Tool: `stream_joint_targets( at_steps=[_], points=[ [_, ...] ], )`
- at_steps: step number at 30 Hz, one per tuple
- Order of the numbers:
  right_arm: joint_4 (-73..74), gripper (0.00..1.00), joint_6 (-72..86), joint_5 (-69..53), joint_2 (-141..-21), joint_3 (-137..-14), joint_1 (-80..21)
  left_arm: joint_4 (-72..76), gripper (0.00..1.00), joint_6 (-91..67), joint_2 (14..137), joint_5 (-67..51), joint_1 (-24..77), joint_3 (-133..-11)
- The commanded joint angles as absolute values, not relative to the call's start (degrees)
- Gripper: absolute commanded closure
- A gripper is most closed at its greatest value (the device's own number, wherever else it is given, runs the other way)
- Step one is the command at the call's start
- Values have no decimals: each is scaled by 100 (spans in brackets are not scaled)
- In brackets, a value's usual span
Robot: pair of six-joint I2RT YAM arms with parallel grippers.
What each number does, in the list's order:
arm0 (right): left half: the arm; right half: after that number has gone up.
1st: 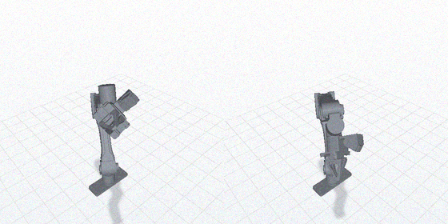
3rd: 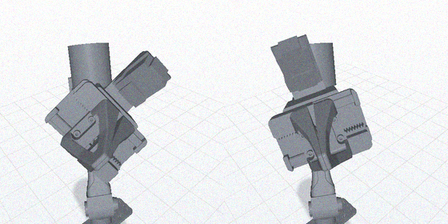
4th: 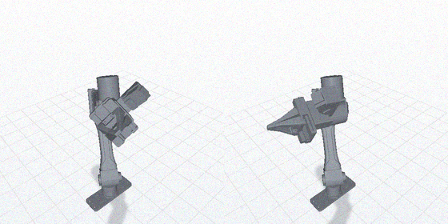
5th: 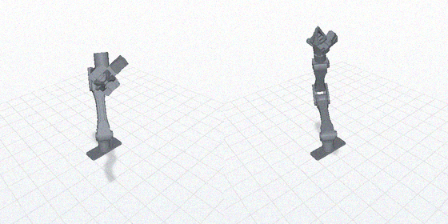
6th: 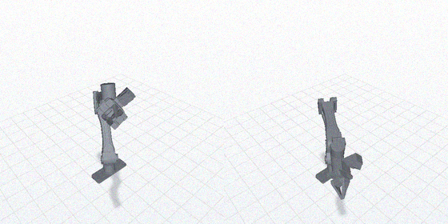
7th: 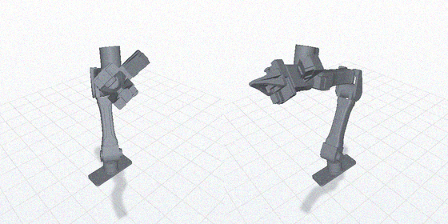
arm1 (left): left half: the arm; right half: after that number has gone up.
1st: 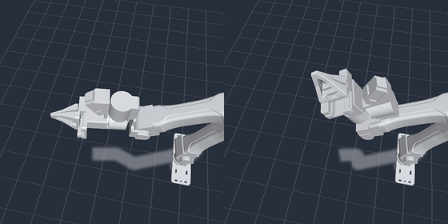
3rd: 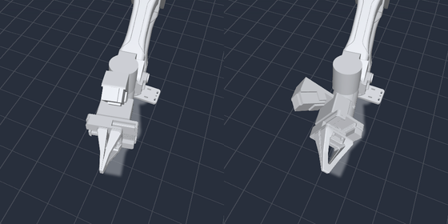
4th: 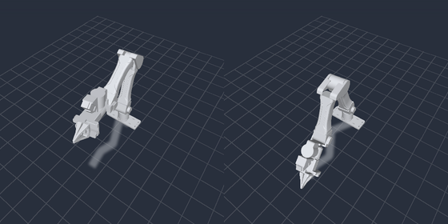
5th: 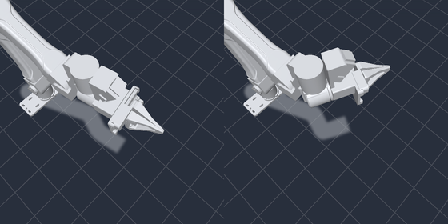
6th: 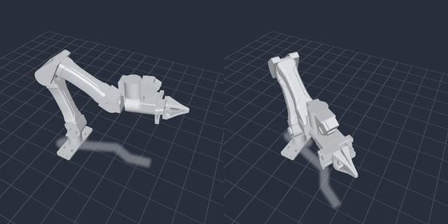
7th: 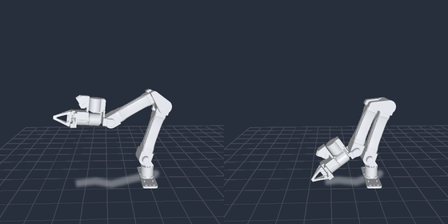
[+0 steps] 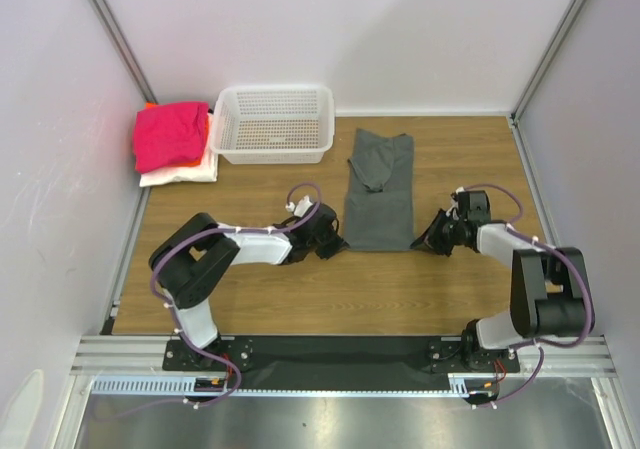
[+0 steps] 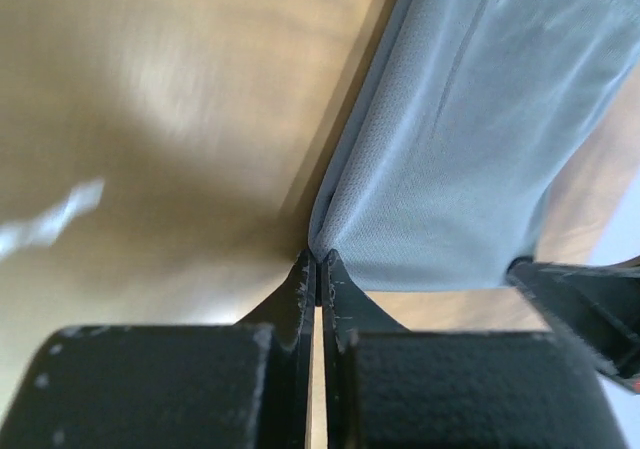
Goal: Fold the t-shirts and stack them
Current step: Fold the tshirt
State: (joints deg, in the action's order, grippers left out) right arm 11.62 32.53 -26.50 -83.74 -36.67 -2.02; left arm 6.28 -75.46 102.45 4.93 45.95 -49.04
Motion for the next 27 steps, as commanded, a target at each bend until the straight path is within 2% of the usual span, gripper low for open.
stream_joint_targets(
  at_steps=[1, 9, 17, 20, 23, 27],
  points=[
    [1625, 100, 3269, -2636, -7902, -3402, -228, -420, 100, -7242, 9722, 861, 4825, -4659],
    [1977, 100, 3682, -2540, -6690, -2717, -782, -1107, 100, -7558, 8519, 1388, 5430, -4237],
    [3198, 100, 4271, -2171, -4792, -2725, -1388, -1968, 100, -8533, 7516, 1722, 6117, -4034],
    [3655, 100, 4438, -2057, -4230, -2882, -1476, -2661, 100, -8779, 7155, 1959, 6187, -4297],
    [3928, 100, 4456, -1855, -3947, -3154, -1477, -3242, 100, -8929, 6935, 2293, 6179, -4649],
    [4025, 100, 4421, -1626, -4129, -3585, -1477, -3498, 100, -8886, 6882, 2479, 6074, -5096]
  ],
)
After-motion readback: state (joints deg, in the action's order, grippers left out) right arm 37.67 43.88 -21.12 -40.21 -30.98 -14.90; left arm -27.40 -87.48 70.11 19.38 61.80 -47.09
